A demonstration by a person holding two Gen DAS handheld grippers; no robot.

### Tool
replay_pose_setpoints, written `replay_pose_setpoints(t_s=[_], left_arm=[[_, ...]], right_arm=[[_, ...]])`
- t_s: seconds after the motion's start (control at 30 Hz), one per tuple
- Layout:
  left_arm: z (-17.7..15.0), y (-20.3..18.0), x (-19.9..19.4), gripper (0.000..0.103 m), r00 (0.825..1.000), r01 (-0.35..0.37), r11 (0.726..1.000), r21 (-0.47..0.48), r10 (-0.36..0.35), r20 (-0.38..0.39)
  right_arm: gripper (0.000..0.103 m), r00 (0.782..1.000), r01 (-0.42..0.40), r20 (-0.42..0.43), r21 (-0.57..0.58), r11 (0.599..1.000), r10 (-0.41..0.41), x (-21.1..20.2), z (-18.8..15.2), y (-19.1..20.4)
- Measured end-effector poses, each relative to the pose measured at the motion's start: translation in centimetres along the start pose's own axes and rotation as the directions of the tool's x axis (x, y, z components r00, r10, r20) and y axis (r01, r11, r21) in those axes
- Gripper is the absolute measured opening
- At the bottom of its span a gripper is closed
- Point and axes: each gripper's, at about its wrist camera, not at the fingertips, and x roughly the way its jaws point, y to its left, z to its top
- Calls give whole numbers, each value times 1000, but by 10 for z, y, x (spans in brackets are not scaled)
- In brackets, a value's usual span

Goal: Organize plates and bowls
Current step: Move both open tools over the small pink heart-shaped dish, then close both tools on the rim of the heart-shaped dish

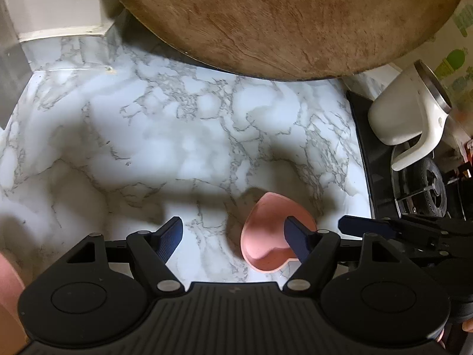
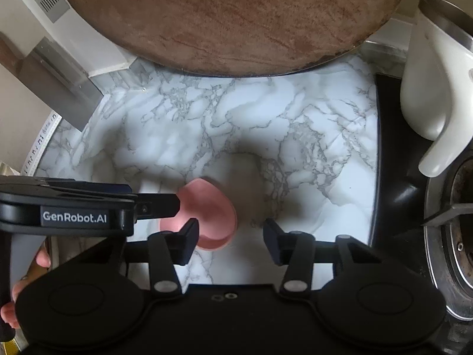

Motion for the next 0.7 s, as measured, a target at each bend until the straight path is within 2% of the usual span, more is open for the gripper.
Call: replay_pose_setpoints(t_s=[0.03, 0.1, 0.23, 0.3, 0.43, 0.5, 0.57, 0.7], left_arm=[[0, -1, 2, 73, 1000, 2, 1000, 4, -2, -2], [1, -2, 3, 62, 1000, 3, 1000, 10, -3, -9], [2, -2, 8, 51, 1000, 3, 1000, 17, -3, -18], [3, -1, 11, 36, 999, 12, 1000, 19, -11, -33], [4, -2, 16, 29, 998, 18, 999, 37, -16, -55], [3, -2, 18, 19, 998, 22, 999, 42, -19, -65], [3, -2, 20, 14, 997, 18, 999, 48, -14, -75], [0, -1, 21, 10, 996, 17, 999, 52, -12, -88]], right_arm=[[43, 1000, 1, -3, -3, 1000, -1, 2, 0, 0], [39, 1000, 6, -8, -7, 1000, -6, 6, 1, 1], [30, 1000, 6, -15, 0, 1000, -6, 10, 2, -2], [24, 1000, -1, -11, 10, 1000, 1, 10, 3, -3], [16, 1000, -9, -11, 27, 1000, 9, 12, 5, -4], [10, 1000, -6, -13, 34, 999, 6, 13, 5, -4], [5, 1000, -4, -13, 43, 999, 5, 13, 5, -4], [4, 1000, 1, -12, 55, 998, 0, 12, 3, -4]])
